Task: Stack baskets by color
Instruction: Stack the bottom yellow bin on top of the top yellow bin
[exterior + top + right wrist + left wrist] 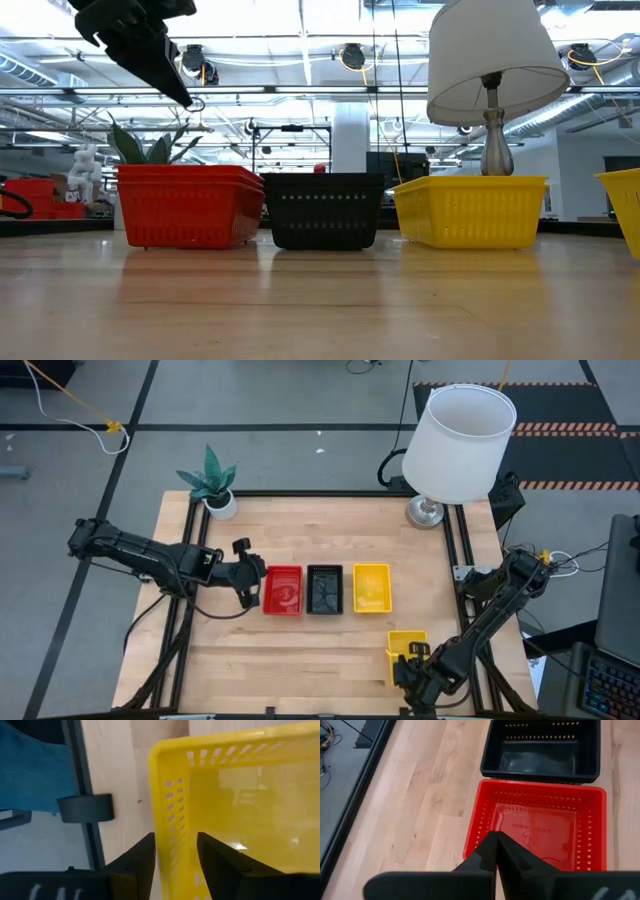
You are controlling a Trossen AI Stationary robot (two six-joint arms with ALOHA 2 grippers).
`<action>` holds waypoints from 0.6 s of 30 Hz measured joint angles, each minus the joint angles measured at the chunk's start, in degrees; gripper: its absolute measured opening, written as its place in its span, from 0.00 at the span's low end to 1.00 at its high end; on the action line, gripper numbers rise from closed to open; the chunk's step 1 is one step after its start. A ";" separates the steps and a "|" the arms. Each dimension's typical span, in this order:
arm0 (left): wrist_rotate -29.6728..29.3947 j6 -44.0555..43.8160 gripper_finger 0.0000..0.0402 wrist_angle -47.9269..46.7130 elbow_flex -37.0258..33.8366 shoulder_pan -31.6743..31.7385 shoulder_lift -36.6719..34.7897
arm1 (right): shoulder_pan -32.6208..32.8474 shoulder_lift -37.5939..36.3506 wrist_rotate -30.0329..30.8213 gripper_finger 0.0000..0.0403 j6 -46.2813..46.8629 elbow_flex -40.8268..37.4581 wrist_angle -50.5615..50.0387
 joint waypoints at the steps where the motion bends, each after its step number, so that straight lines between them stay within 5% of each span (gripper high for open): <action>1: 0.00 -0.06 0.02 0.04 0.00 -0.02 0.00 | 0.00 0.00 -0.03 0.34 0.05 -0.29 0.13; 13: 0.03 -0.22 0.02 0.59 0.02 -0.01 0.00 | -0.04 -1.05 -2.38 0.03 1.17 -0.48 -0.76; 18: 0.04 -0.24 0.01 0.57 0.02 -0.02 0.00 | -0.02 -4.21 -2.78 0.03 4.73 -0.48 -1.20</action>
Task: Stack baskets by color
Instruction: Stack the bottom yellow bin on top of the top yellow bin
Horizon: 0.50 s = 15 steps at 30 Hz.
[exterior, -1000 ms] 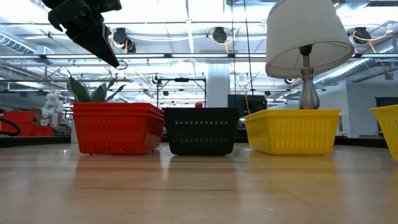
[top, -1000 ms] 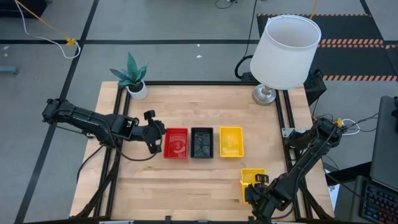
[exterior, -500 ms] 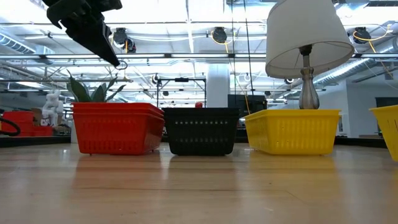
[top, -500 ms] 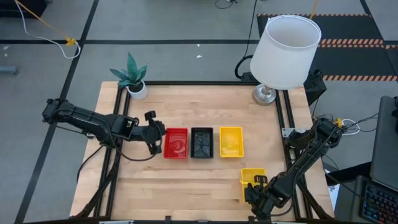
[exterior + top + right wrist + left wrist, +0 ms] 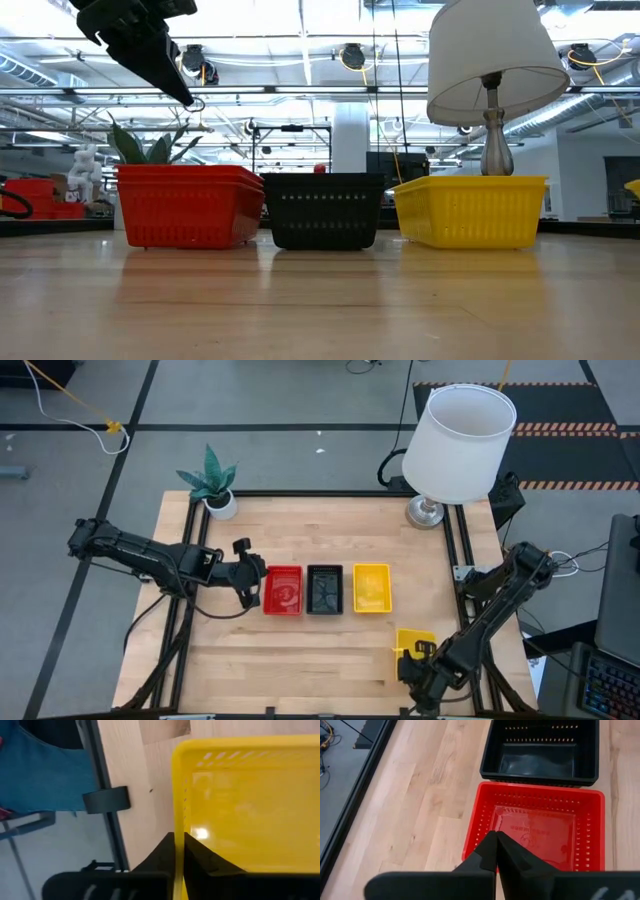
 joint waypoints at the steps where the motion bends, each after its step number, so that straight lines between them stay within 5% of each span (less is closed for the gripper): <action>1: 0.02 -0.01 0.01 0.00 0.00 0.00 0.00 | 0.00 -0.72 -0.01 0.03 0.64 0.00 -0.37; 15: 0.06 0.31 0.03 -0.09 0.00 -0.01 0.00 | 1.92 -3.72 6.06 0.01 2.99 15.80 -29.04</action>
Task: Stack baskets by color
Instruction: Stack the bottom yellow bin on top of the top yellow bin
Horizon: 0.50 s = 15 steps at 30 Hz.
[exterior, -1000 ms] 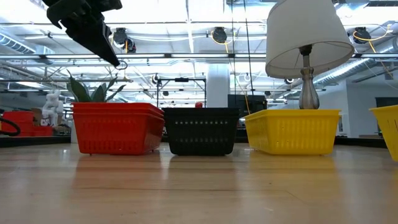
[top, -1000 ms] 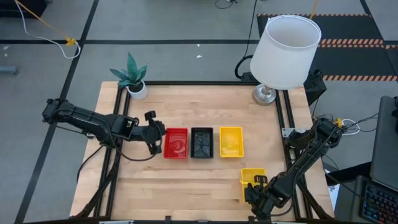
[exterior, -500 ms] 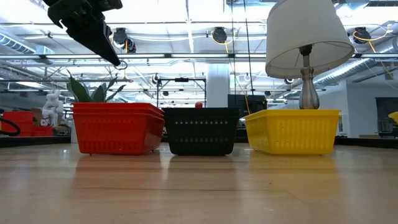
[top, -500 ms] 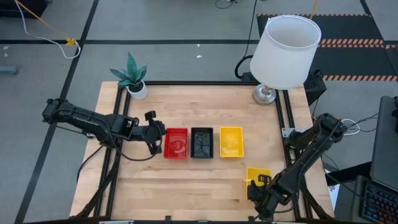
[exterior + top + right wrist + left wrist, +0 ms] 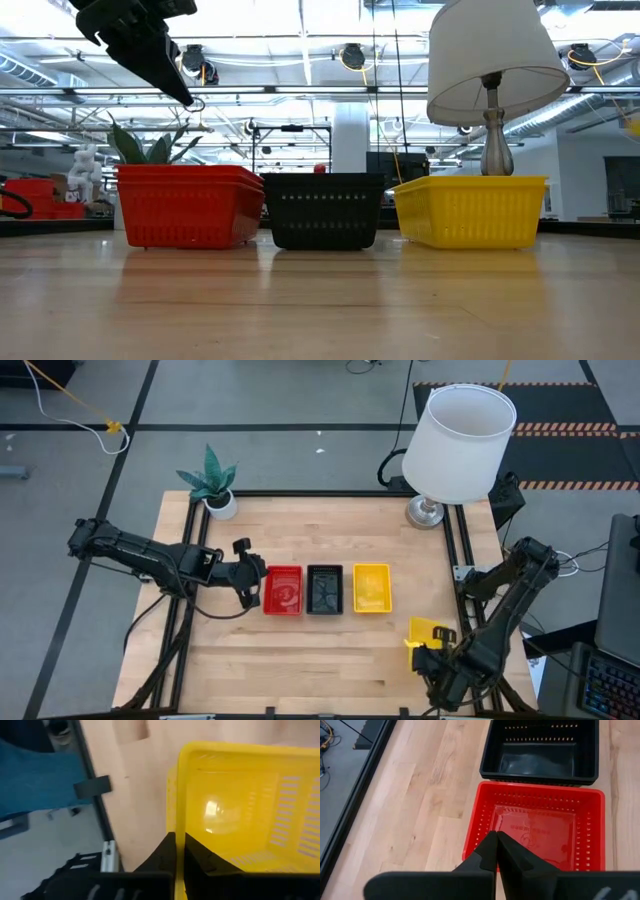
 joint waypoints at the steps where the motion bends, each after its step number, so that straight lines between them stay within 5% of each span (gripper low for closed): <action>1: 0.00 0.00 0.02 0.00 0.00 0.00 0.00 | 0.02 0.00 0.88 0.01 -0.01 1.35 -2.27; 15: 0.07 -1.09 0.06 0.25 0.00 0.00 -1.23 | -5.10 -0.04 16.94 0.00 -11.91 10.23 -18.60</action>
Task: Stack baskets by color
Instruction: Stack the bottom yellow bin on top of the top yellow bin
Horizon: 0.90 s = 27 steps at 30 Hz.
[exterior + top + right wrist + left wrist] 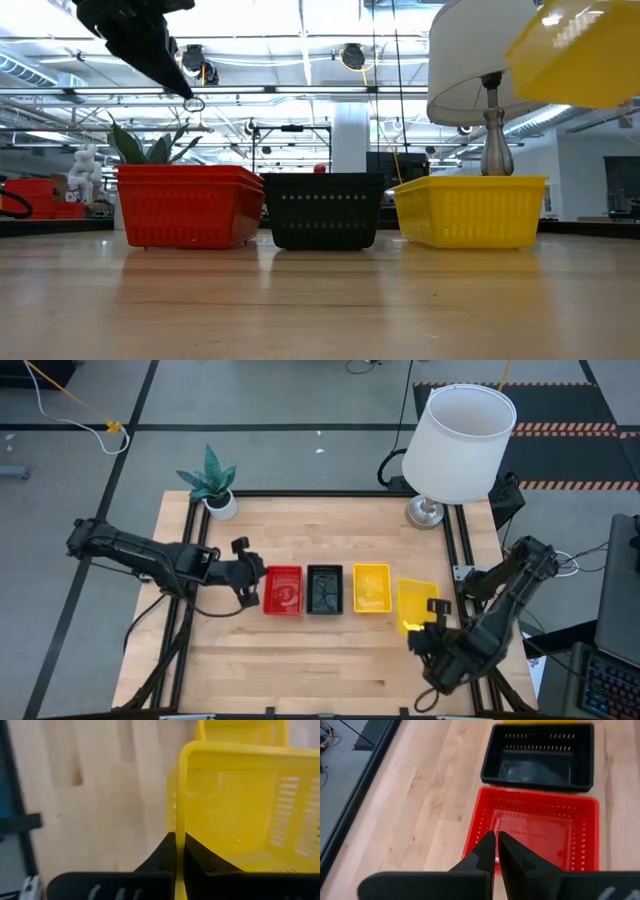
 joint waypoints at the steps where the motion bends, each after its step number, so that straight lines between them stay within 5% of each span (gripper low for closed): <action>1: 0.00 0.00 0.06 0.17 0.00 0.00 -0.47 | -0.98 0.00 0.61 0.00 -1.51 0.02 0.02; 16: -0.60 -1.16 0.06 0.68 0.00 -3.11 -10.54 | -16.83 0.02 3.55 0.01 -19.90 0.02 2.89; 27: -3.67 -2.62 0.06 1.20 -0.25 -5.56 -16.85 | -20.80 3.33 8.68 0.02 -29.12 0.00 10.97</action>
